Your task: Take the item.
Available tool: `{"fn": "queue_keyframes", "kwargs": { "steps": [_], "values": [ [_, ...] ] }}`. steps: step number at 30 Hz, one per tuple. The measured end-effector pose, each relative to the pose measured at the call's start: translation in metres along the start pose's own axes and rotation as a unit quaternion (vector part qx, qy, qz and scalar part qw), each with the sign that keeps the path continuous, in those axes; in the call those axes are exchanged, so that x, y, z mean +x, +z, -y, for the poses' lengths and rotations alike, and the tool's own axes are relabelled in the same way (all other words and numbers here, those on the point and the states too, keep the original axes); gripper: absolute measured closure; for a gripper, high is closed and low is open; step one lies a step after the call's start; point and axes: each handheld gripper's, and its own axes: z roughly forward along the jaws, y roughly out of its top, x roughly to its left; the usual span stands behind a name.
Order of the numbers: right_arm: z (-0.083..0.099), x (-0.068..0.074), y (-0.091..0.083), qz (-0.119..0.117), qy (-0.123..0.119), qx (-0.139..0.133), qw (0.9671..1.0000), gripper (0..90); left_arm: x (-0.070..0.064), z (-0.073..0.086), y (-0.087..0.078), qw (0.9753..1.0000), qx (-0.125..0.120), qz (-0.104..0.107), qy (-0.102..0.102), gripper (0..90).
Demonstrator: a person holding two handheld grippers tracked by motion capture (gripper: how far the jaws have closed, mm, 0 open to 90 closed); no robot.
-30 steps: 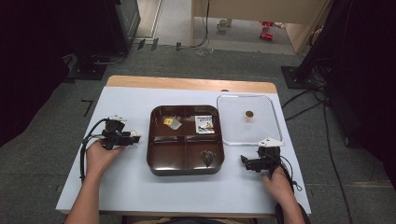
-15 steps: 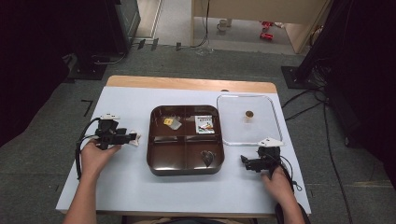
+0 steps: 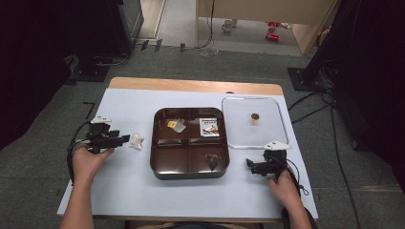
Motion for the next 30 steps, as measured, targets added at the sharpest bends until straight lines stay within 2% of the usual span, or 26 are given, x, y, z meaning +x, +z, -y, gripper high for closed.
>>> {"fn": "queue_keyframes", "kwargs": {
  "steps": [8, 12, 16, 24, 27, 30],
  "values": [
    [0.0, 0.0, 0.0, 0.0, 0.0, 0.0, 1.0, 0.0, 0.013, 0.006, -0.002, 0.9998, 0.004, -0.01, -0.015, 45.5],
    [0.0, 0.0, 0.0, 0.0, 0.0, 0.0, 1.0, 0.0, 0.022, 0.012, 0.003, 0.9994, 0.024, -0.004, -0.024, 45.7],
    [0.0, 0.0, 0.0, 0.0, 0.001, 0.0, 1.0, 0.0, 0.025, 0.014, 0.003, 0.9992, 0.027, 0.0, -0.028, 45.6],
    [0.0, 0.0, 0.0, 0.0, 0.001, 0.0, 1.0, 0.0, 0.029, 0.02, 0.004, 0.9993, 0.035, -0.01, -0.007, 43.8],
    [0.0, 0.0, 0.0, 0.0, 0.001, 0.0, 1.0, 0.0, 0.033, 0.023, 0.004, 0.9991, 0.039, -0.012, -0.011, 43.9],
    [0.0, 0.0, 0.0, 0.0, 0.0, 0.0, 1.0, 0.0, 0.035, 0.024, 0.004, 0.9993, 0.034, -0.003, -0.013, 44.1]
  ]
}}
